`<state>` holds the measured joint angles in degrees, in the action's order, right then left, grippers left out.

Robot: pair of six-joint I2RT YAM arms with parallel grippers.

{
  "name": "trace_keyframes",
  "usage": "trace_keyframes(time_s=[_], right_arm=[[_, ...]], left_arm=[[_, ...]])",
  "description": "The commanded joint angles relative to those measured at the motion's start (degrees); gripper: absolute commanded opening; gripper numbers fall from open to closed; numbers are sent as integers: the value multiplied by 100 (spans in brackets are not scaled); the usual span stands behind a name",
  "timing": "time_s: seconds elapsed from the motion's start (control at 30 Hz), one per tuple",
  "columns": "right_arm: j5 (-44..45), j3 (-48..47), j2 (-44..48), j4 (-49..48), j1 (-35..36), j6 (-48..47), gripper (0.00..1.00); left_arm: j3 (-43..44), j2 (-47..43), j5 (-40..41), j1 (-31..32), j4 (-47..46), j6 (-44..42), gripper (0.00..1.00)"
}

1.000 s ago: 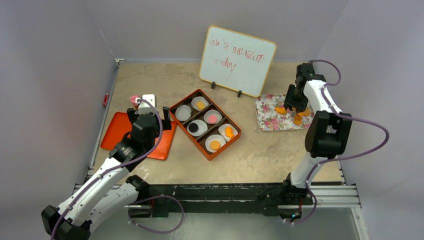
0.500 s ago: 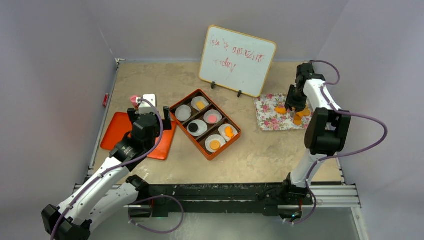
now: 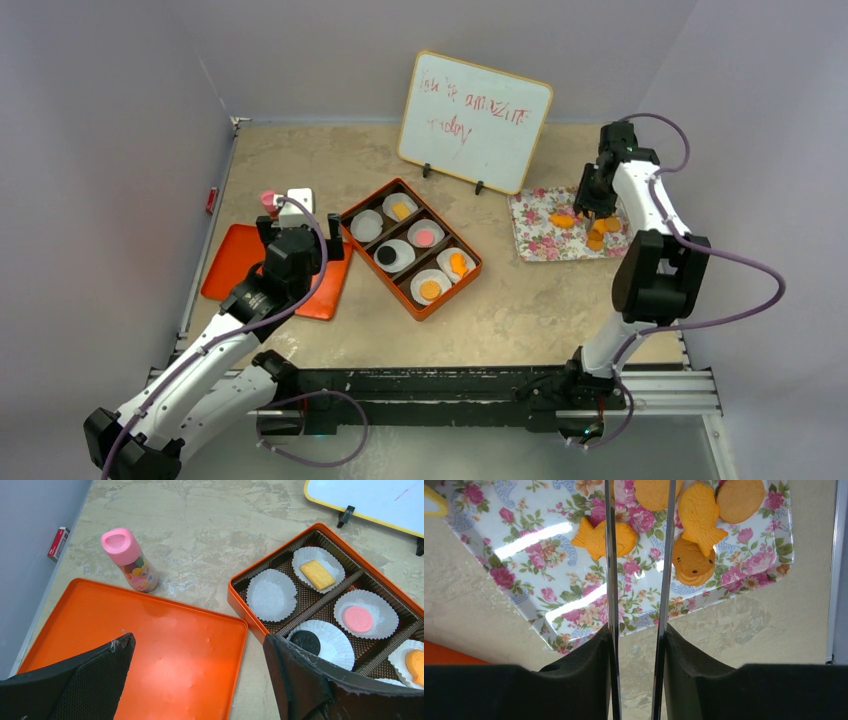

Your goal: Pack the cookies

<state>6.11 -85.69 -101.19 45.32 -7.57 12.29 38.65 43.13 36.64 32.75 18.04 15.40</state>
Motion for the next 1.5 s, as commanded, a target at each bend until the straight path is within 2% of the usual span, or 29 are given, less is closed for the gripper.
trace_keyframes(time_s=[0.0,0.2,0.47,1.03,1.47], right_arm=[[-187,100,453,28,-24,-106,22],[-555,246,767,15,25,-156,20],[-730,306,1116,45,507,-176,20],[-721,-198,1031,-79,2622,-20,19],[-646,-1015,225,-238,4043,12,19]], left_arm=[[37,-12,-28,-26,-142,-46,99],[37,-5,-35,-28,-138,-37,99],[37,6,10,-23,-133,-15,99],[10,-80,367,-32,-104,66,99],[-35,-260,760,-27,-98,145,100]])
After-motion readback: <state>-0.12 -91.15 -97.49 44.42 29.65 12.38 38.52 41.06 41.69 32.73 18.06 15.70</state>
